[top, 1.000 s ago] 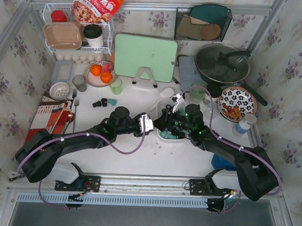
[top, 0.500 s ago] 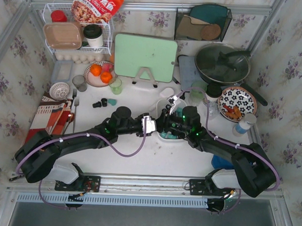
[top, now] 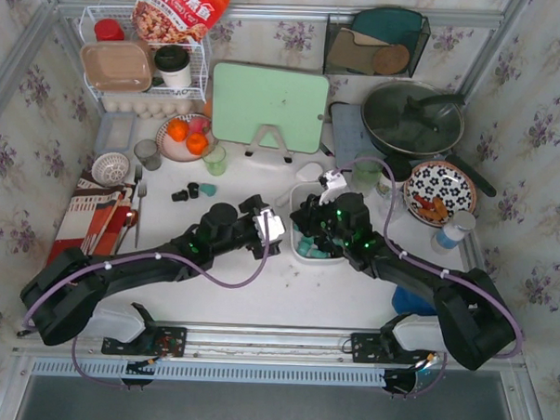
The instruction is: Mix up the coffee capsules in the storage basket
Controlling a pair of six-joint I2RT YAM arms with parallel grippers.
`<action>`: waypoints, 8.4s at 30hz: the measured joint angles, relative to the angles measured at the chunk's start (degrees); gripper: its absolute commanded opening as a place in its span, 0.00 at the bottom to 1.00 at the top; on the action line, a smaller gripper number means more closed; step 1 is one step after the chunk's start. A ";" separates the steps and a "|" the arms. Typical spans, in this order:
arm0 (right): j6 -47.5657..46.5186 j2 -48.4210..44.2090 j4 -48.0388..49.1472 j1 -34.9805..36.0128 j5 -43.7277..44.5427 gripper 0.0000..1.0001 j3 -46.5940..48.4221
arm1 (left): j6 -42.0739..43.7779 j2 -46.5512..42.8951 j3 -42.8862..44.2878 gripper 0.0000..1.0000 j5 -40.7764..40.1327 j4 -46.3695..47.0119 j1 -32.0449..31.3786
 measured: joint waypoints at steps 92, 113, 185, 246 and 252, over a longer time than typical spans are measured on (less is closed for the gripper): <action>-6.84 -0.90 4.76 0.17 9.88 0.60 -4.15 | -43.39 3.34 17.84 0.43 -7.93 -45.40 34.18; -6.80 -4.11 8.72 1.27 6.47 0.58 -5.99 | -9.01 -8.70 -4.24 0.59 -3.19 -6.49 0.37; -5.49 -8.11 0.68 1.60 11.45 0.60 -3.26 | 2.60 3.87 6.71 0.40 17.00 -18.71 7.91; -5.33 -12.61 4.52 0.90 17.88 0.64 -7.89 | -41.24 40.26 52.30 0.45 -15.10 -64.00 40.24; -5.33 -12.96 4.55 0.90 17.29 0.64 -7.89 | -41.48 43.41 56.28 0.27 -14.56 -66.55 40.94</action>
